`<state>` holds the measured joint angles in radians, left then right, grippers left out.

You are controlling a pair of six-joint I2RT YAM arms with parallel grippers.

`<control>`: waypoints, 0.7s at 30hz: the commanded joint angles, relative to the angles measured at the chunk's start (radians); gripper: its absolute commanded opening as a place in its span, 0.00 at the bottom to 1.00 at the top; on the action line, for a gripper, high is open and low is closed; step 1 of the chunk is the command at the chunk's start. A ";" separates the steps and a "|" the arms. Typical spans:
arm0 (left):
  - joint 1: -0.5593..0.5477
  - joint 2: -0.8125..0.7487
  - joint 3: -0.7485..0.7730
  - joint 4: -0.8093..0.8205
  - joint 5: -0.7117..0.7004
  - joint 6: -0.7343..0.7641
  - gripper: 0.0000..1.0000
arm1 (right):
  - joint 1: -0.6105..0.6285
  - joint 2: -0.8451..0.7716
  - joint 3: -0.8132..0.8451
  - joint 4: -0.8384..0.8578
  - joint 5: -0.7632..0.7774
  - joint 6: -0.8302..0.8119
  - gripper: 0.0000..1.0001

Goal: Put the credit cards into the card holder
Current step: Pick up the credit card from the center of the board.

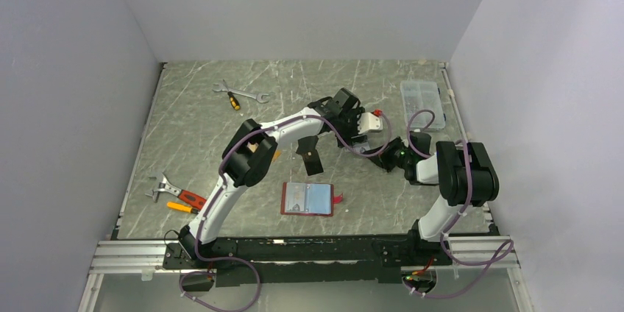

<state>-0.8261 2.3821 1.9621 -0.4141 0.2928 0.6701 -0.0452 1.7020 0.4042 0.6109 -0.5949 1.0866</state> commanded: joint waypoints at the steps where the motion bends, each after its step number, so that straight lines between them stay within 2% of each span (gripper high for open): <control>1: -0.003 -0.037 0.008 -0.091 0.043 0.014 0.69 | -0.005 -0.024 -0.027 0.114 0.016 0.042 0.00; 5: 0.007 -0.051 0.008 -0.085 0.048 -0.001 0.69 | -0.006 -0.058 -0.056 0.155 0.013 0.050 0.00; 11: 0.064 -0.096 0.049 -0.076 0.079 -0.079 0.73 | -0.005 -0.145 -0.073 0.072 0.029 -0.002 0.00; 16: 0.130 -0.154 0.053 -0.080 0.163 -0.168 0.82 | -0.006 -0.221 -0.062 -0.022 0.056 -0.062 0.00; 19: 0.143 -0.162 0.033 -0.080 0.220 -0.196 0.82 | -0.005 -0.227 -0.053 -0.063 0.072 -0.089 0.00; 21: 0.132 -0.156 0.019 -0.067 0.205 -0.191 0.82 | -0.006 -0.217 -0.048 -0.075 0.092 -0.103 0.07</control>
<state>-0.6800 2.2959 1.9644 -0.4965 0.4286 0.5243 -0.0460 1.4902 0.3355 0.5838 -0.5491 1.0431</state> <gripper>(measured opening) 0.824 0.026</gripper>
